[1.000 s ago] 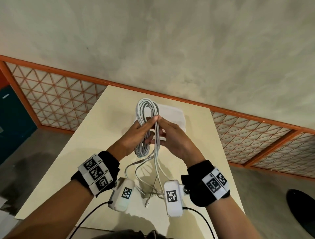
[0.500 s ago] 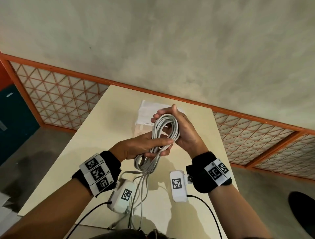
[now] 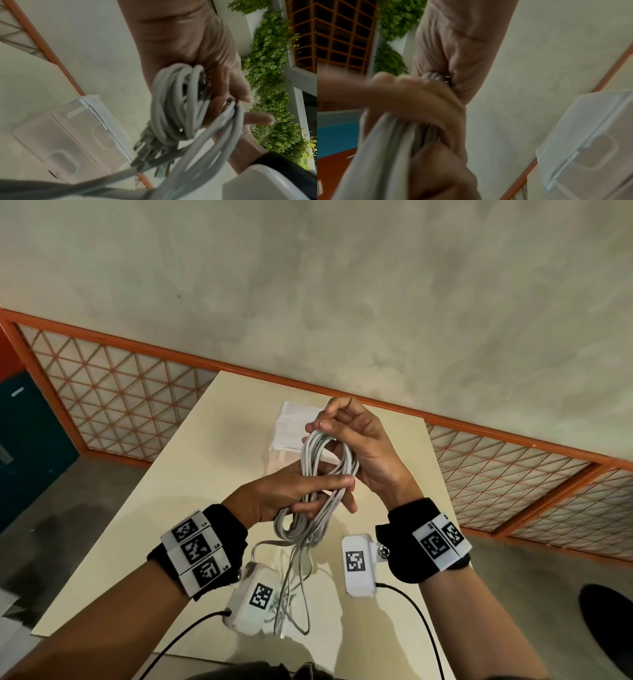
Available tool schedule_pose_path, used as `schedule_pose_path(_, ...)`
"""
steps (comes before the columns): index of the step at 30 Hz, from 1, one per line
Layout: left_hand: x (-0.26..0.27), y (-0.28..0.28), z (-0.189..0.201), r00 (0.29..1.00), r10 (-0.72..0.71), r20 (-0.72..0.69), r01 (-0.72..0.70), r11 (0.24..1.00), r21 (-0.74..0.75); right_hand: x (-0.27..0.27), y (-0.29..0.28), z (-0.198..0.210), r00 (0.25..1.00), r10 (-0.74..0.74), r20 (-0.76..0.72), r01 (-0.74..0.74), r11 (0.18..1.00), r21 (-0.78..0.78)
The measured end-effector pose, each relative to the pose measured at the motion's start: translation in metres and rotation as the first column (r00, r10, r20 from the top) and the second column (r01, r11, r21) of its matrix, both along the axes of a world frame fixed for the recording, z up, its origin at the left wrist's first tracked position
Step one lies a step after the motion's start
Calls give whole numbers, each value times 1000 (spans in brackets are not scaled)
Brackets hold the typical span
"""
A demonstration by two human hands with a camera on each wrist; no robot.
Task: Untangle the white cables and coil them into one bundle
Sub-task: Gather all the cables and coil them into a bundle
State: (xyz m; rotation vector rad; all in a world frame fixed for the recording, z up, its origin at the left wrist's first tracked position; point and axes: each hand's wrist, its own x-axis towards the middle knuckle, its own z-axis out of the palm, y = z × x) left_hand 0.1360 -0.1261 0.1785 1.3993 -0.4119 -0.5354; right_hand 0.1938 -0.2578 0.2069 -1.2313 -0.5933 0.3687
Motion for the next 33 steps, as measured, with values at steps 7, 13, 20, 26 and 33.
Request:
schedule_pose_path(7,4,-4,1,979,178,99,-182,983,34,1,-4,-2,989,-108,104,116,990,-77)
schedule_pose_path(13,19,0,-4,841,540,40,-531,837,-131,-13,-3,-49,987,46,-153,-108,898,-426)
schedule_pose_path(20,33,19,-14,702,707,89,-698,707,-113,-5,-18,-54,959,133,251,121,610,-783)
schedule_pose_path(26,47,19,-37,365,916,166,-923,379,-64,-20,-4,-39,865,134,484,281,671,-687)
schedule_pose_path(33,58,14,-21,408,894,-183,-901,363,-238,-32,15,-52,828,223,515,283,626,-726)
